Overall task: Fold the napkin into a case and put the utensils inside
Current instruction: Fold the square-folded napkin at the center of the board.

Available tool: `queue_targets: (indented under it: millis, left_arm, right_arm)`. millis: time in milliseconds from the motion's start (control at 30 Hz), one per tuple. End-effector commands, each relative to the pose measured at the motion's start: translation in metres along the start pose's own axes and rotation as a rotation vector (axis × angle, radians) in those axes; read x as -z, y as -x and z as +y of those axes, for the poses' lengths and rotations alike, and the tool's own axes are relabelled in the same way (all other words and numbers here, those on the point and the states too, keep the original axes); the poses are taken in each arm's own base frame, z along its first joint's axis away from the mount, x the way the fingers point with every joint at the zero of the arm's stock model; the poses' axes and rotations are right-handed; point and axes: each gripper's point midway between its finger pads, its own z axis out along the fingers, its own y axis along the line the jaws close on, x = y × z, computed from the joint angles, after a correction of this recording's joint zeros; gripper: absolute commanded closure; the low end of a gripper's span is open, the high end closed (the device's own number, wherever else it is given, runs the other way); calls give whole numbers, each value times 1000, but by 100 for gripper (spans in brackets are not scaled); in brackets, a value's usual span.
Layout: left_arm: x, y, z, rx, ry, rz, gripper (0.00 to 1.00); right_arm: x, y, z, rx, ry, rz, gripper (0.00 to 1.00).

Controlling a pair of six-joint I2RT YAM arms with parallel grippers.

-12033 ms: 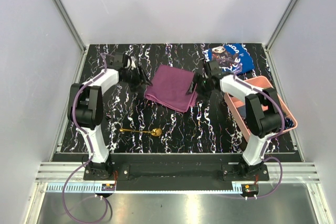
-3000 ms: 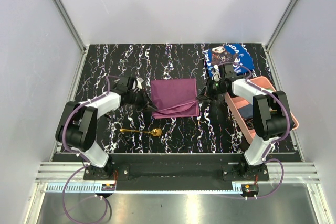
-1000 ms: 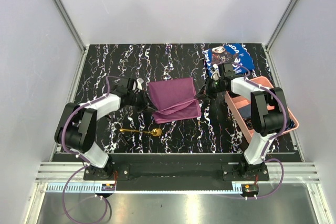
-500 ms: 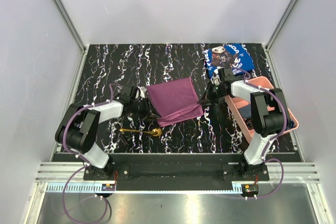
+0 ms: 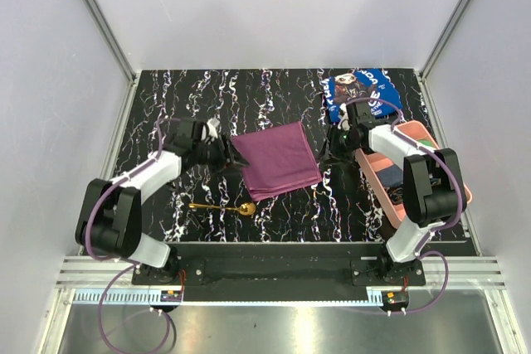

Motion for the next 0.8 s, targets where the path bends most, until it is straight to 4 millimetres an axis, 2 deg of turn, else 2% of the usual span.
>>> queue_targets:
  millis: [0,67,200,267,300,400,500,633,700,767]
  left_arm:
    - [-9,23,-24,-53,-73,6,46]
    - [-19,21,-31,-42,-123,30,49]
    - [-42,-9,-28,-38,-124,123,53]
    - [-49,-27,-9,-10,-93,151,56]
    - [-50,-32,-3,1,-85,154,59]
    - [-49,-46,18,18,-41,158,60]
    - [-49,-55,29,27,-18,171,60]
    - [-52,-55,36,19,5,185,59]
    - [-50,-52,30,11,-14,185,57]
    - [-43,-43,13,-24,-45,152,51]
  right_arm:
    - [-2,8,34,86,71,-8,57]
    - [-11,6,34,87,62,10,57]
    - [-22,3,31,71,71,18,60]
    - [-28,-6,22,54,54,36,63]
    - [-31,-11,16,46,39,42,64]
    - [-35,-22,4,28,10,46,66]
    - [-37,-30,-2,17,-3,48,68]
    - [-42,-26,-2,16,-2,35,69]
    - [-40,-20,0,27,-7,24,69]
    - [-34,-15,2,39,-22,1,70]
